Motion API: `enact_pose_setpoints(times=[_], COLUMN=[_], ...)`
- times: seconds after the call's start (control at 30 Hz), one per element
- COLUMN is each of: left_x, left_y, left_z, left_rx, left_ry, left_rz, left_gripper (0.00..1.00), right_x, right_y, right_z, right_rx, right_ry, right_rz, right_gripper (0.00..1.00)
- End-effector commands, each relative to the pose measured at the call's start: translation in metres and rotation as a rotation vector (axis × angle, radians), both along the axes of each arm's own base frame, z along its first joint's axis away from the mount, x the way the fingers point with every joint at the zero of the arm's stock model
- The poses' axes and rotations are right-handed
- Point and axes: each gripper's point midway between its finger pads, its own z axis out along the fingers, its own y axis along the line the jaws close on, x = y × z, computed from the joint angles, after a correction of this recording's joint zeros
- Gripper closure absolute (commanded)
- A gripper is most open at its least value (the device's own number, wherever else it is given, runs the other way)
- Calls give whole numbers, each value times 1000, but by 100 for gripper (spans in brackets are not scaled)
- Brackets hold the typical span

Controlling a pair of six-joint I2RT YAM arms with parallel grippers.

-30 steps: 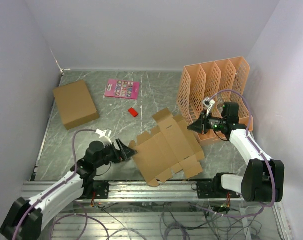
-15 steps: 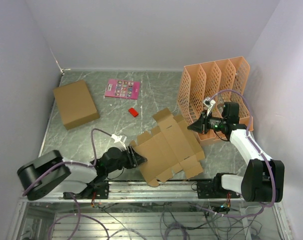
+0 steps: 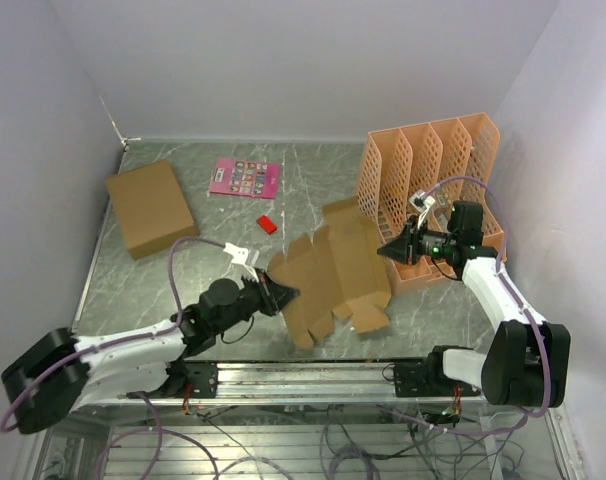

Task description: Fold the paper box

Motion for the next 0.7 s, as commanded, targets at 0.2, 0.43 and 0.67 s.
enact_pose_setpoints(times=[0.2,0.43,0.67], left_x=[22,31,34], left_y=[36,40,44], left_z=[39,67,90], left_rx=[490,608,673], left_ry=[-207,-300,-419], left_rz=[-51,-87,-126], left_gripper=[93,93,93], right_x=[16,40,36], right_y=[0,-1,11], right_z=[23,56,65], right_rx=[-31,-83,-47], right_ry=[-82,-333,-545], right_rz=[65,82,211], right_gripper=[54,4,0])
